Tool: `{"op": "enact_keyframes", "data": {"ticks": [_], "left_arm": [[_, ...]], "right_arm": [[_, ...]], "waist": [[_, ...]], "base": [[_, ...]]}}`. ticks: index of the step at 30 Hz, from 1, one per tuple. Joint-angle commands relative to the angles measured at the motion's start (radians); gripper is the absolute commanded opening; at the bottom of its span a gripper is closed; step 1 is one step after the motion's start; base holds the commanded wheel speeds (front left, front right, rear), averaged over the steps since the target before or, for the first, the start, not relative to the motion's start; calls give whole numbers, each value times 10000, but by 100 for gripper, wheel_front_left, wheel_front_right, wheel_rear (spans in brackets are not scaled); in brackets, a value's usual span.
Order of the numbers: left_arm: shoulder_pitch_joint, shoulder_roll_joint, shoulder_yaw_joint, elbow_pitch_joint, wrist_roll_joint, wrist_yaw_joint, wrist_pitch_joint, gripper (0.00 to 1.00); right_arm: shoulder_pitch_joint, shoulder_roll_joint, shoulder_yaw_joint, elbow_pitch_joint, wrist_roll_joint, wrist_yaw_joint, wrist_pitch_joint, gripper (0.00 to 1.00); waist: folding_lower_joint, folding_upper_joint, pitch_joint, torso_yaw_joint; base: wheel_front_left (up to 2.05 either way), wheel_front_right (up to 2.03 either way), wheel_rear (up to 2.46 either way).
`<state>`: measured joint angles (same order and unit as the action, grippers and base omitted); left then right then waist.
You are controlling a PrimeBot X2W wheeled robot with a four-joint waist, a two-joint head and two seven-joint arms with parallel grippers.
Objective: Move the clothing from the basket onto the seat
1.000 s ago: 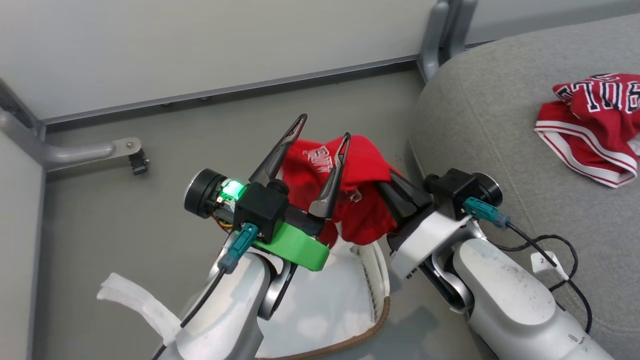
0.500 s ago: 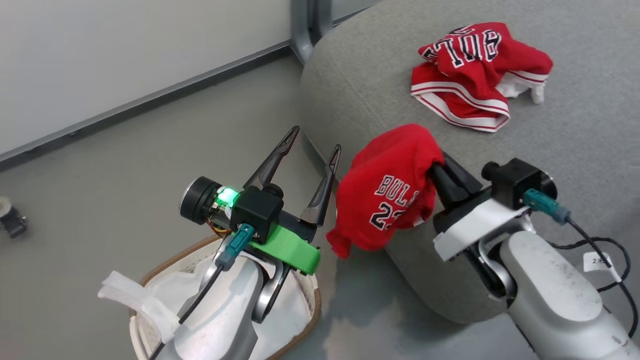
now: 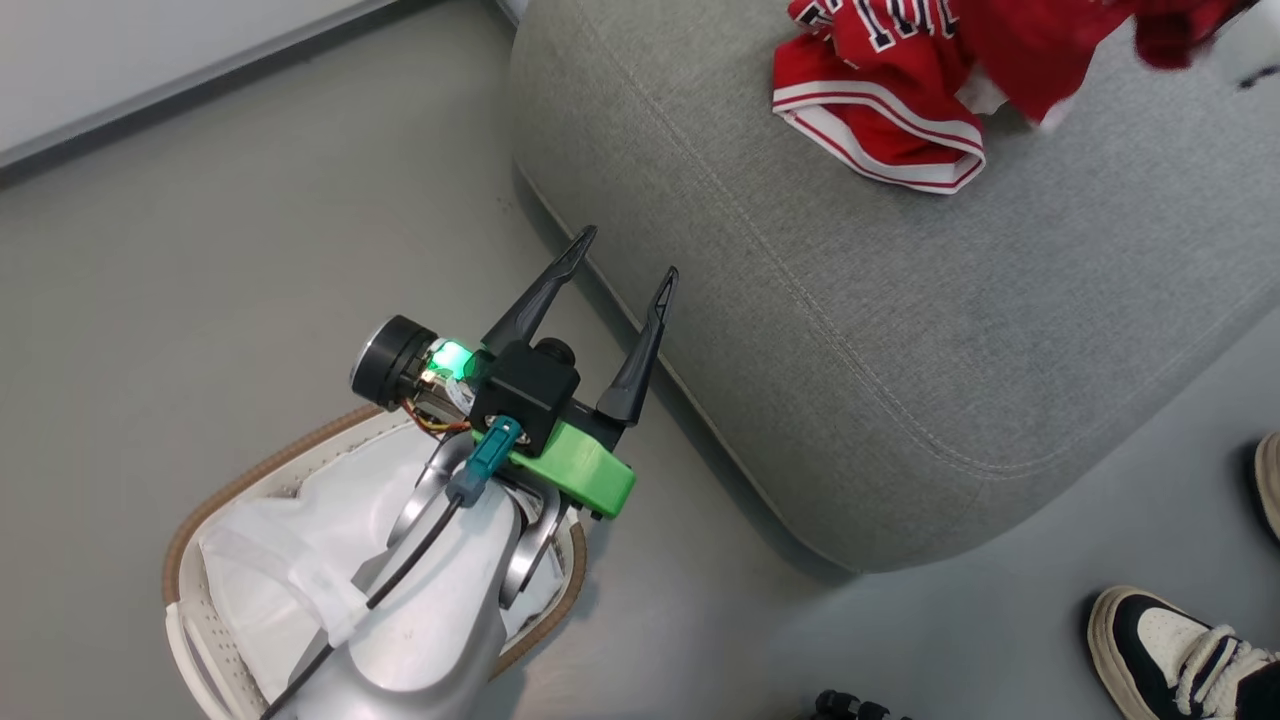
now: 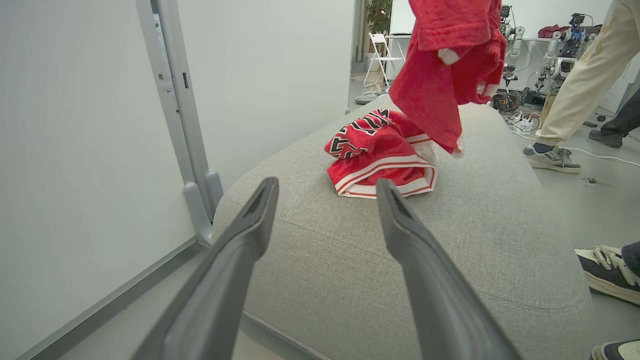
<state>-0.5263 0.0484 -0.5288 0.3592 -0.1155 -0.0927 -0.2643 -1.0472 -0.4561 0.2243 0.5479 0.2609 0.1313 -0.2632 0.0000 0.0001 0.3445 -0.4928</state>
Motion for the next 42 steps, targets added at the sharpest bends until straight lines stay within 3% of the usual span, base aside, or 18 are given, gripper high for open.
{"op": "enact_keyframes", "data": {"ticks": [1,7,12,13,14,15,20,27,35,42], "left_arm": [[-311,76,41,11,98,-30,1,100],[-584,73,145,38,336,-49,-1,100],[-677,65,44,114,405,-133,-1,100],[-695,65,79,133,423,-133,-1,100],[-694,70,120,146,442,-132,-1,100],[-655,70,195,161,438,-102,-1,100],[-231,71,584,141,306,57,-1,100],[590,171,1360,-96,233,346,1,100],[1584,166,2562,-435,338,895,-1,100],[2477,122,3619,-249,337,1435,-1,100]], "right_arm": [[-414,-147,-135,355,-73,-10,-19,0],[-1635,-501,-306,2151,-500,-12,-19,0],[-996,-170,-433,3181,-551,-10,-18,0],[-754,-72,-533,3370,-473,-12,-19,18],[-572,-25,-624,3474,-451,-12,-19,18],[-323,66,-721,3560,-475,-12,-19,100],[1149,455,-1315,3169,-400,-12,-19,100],[3457,926,-1971,1643,-111,-11,-19,100],[5289,1655,-1710,-473,466,-11,-19,100],[5976,2512,-1174,-1300,539,-11,-19,100]], "waist": [[0,-1,1211,836],[0,-1,1952,1493],[0,-1,2112,1836],[0,-1,2084,1883],[0,-1,2056,1911],[0,-1,2001,1935],[0,-1,1586,1974],[0,-1,730,2164],[0,-1,-50,3007],[0,-1,-590,3802]], "base": [[0,0,0],[0,0,0],[0,0,0],[0,0,0],[0,0,0],[0,0,0],[0,0,0],[0,0,0],[0,0,0],[0,0,0]]}}
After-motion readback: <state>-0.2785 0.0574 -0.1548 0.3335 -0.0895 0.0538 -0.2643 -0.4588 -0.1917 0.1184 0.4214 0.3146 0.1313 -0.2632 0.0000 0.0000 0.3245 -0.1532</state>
